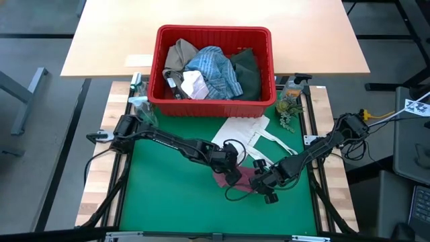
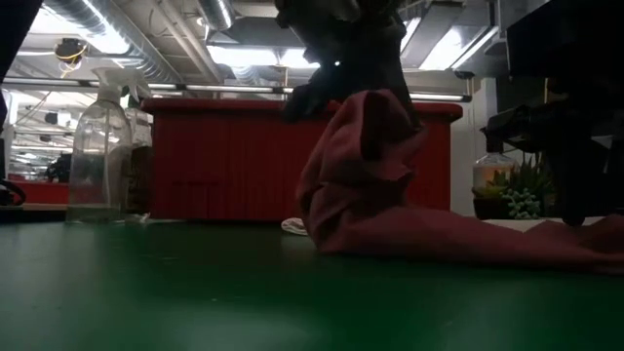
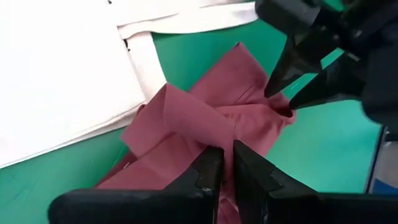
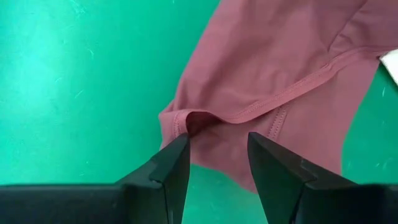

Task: Fold Laundry from Bin
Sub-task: Fold the pink underwear

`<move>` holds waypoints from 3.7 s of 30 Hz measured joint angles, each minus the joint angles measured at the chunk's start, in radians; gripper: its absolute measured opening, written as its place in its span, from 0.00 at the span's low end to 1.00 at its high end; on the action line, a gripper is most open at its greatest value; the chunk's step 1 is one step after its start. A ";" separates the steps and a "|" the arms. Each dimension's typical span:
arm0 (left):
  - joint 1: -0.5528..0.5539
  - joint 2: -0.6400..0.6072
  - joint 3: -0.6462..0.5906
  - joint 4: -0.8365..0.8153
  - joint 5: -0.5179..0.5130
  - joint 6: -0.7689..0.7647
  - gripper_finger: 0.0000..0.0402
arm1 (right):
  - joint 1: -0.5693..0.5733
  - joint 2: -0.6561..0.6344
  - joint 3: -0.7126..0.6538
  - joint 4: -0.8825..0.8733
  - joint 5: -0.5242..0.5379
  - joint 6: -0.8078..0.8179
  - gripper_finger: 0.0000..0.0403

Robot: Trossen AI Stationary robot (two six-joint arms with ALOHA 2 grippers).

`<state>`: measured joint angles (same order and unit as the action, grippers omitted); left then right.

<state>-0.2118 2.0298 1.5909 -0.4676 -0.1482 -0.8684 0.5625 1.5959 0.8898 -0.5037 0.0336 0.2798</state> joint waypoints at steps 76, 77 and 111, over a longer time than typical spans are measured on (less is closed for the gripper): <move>0.038 -0.001 -0.008 -0.160 0.272 0.330 0.31 | -0.060 0.003 0.148 0.050 0.265 -0.203 0.40; 0.028 -0.001 -0.012 -0.166 0.254 0.330 0.31 | -0.073 0.003 0.141 0.079 0.259 -0.210 0.40; -0.090 0.097 0.070 -0.232 -0.063 0.315 0.31 | -0.163 -0.027 -0.005 0.158 0.059 -0.211 0.40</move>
<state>-0.3016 2.1269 1.6607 -0.6994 -0.2115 -0.5537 0.3994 1.5691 0.8847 -0.3453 0.0924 0.0692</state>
